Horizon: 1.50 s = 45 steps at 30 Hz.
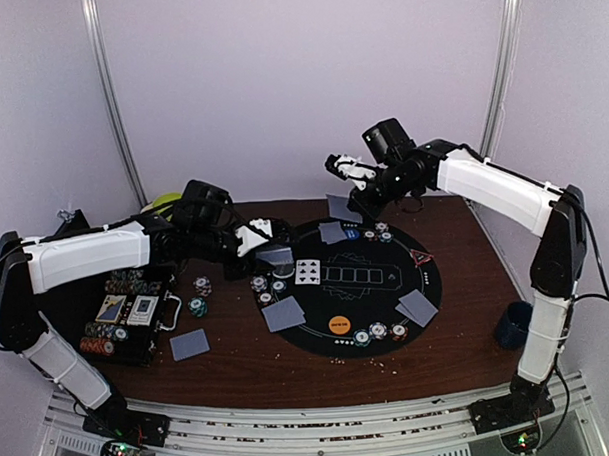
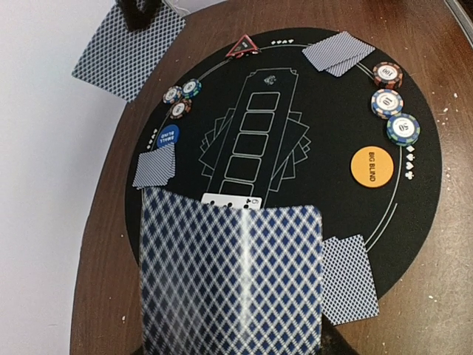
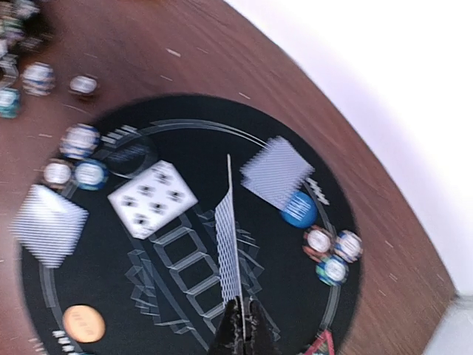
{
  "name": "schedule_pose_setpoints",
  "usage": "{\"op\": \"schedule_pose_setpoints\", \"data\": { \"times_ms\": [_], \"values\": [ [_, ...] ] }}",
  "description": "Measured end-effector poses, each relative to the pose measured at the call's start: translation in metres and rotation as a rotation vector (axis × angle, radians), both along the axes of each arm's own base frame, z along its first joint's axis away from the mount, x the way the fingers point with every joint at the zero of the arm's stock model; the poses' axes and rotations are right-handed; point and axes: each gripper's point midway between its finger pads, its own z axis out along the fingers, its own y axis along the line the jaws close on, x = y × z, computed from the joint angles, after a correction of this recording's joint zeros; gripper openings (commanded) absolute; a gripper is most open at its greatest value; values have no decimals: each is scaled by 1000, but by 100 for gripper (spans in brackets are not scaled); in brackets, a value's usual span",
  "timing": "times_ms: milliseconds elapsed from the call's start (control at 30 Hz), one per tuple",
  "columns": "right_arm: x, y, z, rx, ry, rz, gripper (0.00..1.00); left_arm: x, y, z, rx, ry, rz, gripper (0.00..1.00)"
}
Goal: Distribute texas hold em gaming equipment
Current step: Flop the poker card in the community card area.
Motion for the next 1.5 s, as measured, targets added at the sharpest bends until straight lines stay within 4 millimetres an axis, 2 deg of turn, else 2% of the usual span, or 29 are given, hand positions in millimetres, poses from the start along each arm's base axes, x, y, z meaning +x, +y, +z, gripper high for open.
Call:
{"op": "schedule_pose_setpoints", "data": {
  "times_ms": [100,267,633,767,867,1100,1200,1500],
  "values": [
    [15,-15,-14,-129,-80,-127,0,0,0,0,1,-1,3,7],
    [25,-18,-42,-317,-167,-237,0,1,0,0,1,-1,4,7],
    [14,0,-142,-628,-157,-223,0,1,1,0,1,-1,6,7],
    [7,8,-168,-686,-140,-195,4,1,1,0,1,0,6,7],
    [3,13,-176,-702,-133,-179,7,1,1,0,1,0,6,7],
    [1,27,-180,-654,-101,-156,15,0,1,-2,3,3,6,7],
    [-2,35,-183,-625,-78,-130,24,0,1,-2,3,3,5,7],
    [-9,45,-196,-585,-17,-88,26,0,1,-2,3,3,5,7]
  ]
}}
